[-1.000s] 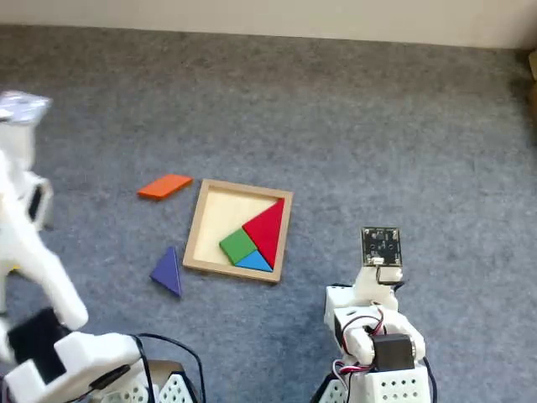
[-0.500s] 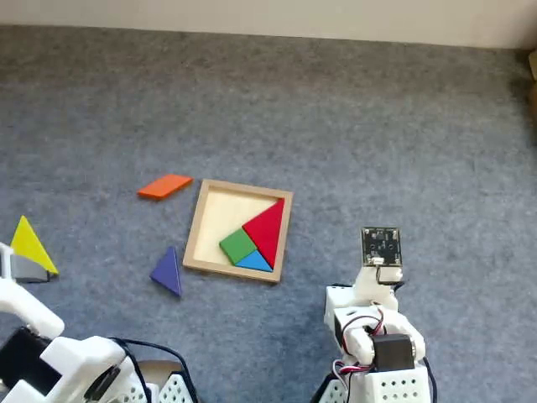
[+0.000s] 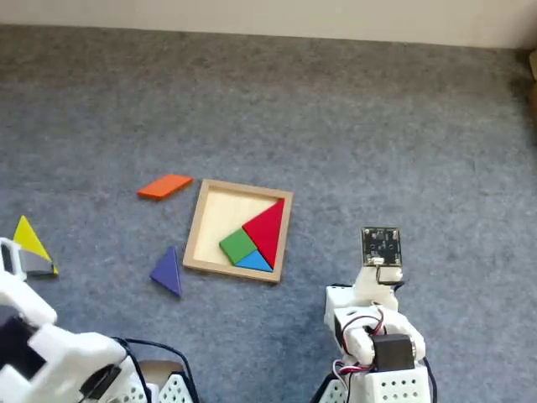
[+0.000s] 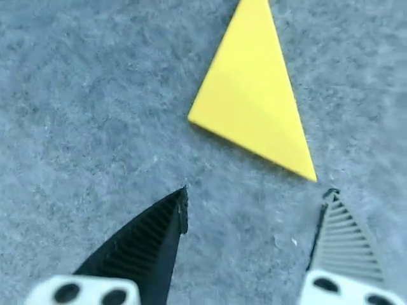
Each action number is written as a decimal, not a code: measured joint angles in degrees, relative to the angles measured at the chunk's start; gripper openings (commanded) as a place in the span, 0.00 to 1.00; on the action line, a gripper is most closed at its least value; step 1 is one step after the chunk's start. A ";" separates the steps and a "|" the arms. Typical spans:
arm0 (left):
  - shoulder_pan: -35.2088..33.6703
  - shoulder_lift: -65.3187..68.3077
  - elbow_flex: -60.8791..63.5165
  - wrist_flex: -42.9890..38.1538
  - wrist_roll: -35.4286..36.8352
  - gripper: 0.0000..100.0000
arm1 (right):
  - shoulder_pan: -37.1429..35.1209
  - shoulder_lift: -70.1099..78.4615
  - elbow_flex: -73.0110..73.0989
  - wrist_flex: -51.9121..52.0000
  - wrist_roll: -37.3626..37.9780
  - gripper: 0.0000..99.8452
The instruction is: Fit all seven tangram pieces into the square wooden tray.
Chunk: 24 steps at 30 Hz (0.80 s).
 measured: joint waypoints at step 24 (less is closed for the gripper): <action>3.60 19.60 -26.11 15.82 4.40 0.32 | 0.00 0.00 0.00 0.00 0.00 0.03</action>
